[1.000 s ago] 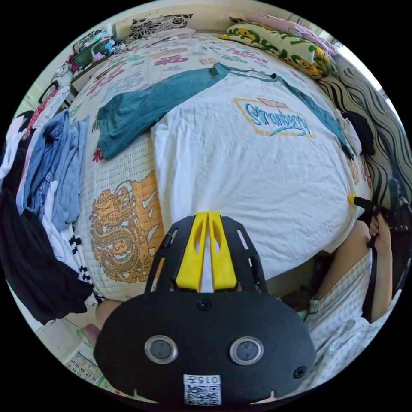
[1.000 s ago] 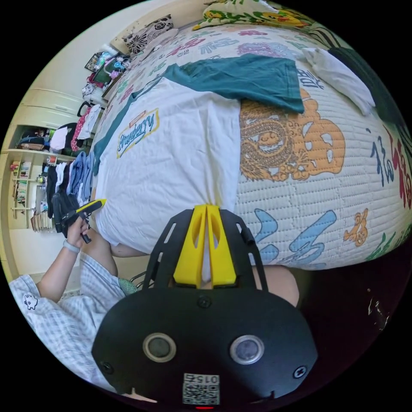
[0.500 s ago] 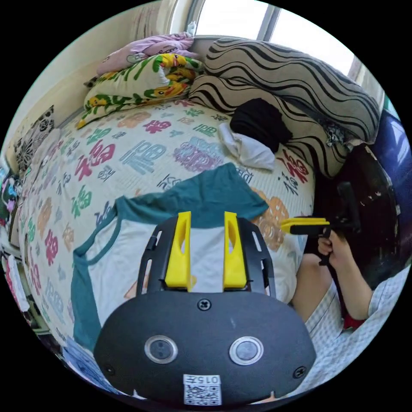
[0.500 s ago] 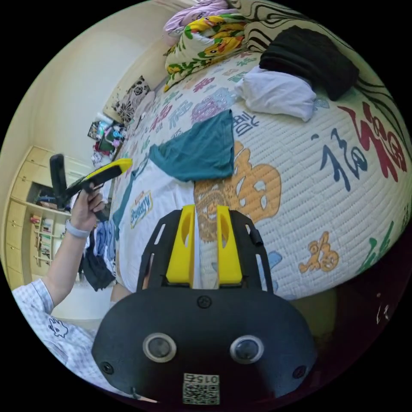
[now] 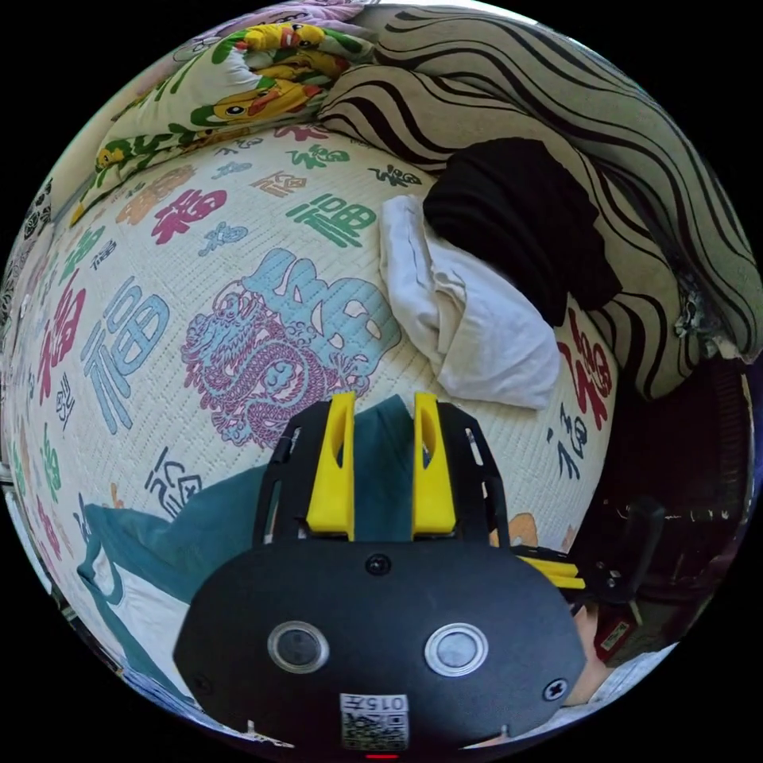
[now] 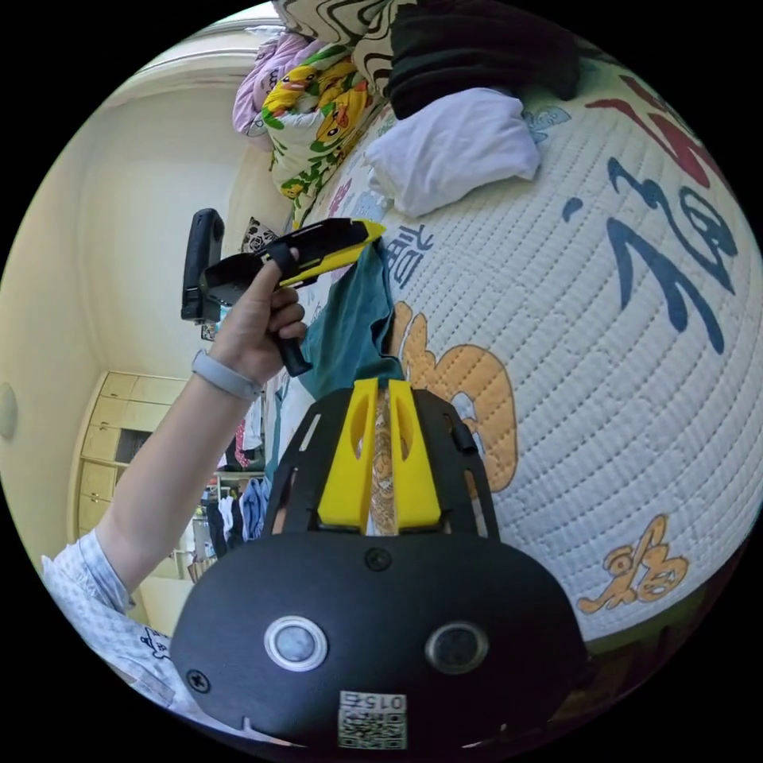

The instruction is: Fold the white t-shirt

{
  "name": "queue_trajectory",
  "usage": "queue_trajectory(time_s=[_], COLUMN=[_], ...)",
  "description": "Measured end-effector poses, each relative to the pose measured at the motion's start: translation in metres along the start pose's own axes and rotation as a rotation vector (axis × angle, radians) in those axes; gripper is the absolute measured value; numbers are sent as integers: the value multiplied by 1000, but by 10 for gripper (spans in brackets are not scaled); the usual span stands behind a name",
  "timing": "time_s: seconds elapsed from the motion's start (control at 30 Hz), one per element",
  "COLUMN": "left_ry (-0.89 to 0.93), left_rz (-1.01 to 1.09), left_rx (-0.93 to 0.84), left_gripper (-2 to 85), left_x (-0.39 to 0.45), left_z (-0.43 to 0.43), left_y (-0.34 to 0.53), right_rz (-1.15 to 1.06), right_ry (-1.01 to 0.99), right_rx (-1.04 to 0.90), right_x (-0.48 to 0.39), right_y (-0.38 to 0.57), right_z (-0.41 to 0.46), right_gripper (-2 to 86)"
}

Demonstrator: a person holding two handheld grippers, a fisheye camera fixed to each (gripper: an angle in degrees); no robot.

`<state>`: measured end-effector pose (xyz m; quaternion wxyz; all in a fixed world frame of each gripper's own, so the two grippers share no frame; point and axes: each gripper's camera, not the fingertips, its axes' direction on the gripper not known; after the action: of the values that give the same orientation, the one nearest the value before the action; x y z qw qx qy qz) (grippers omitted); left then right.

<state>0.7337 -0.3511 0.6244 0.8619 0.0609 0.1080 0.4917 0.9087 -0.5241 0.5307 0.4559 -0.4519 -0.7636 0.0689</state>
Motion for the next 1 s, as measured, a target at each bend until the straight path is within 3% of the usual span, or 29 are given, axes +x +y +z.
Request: queue_trajectory(time_s=[0.17,0.27,0.43,0.57,0.7,0.83,1.0], left_ry=[-3,72,109,176,263,308,339], left_rz=[17,14,-1,-96,-210,-311,-399], left_rx=[51,204,455,533,526,530,515], left_gripper=[6,-1,-4,-4,-4,-4,-4], left_x=[-11,-33,-114,-184,-240,-274,-310], left_z=[-8,-44,-129,-160,-156,-139,-128], left_y=[1,20,109,185,244,285,315], right_rz=[-56,-158,-364,-461,-508,-670,-676], right_ry=[50,41,57,147,49,311,385], right_rx=[32,75,95,114,-156,-337,-463], right_x=[-13,-33,-84,-99,-108,-132,-132], right_y=[1,10,38,47,27,35,37], right_z=[3,-2,5,34,98,172,230], right_gripper=[-3,-5,-3,13,80,87,35])
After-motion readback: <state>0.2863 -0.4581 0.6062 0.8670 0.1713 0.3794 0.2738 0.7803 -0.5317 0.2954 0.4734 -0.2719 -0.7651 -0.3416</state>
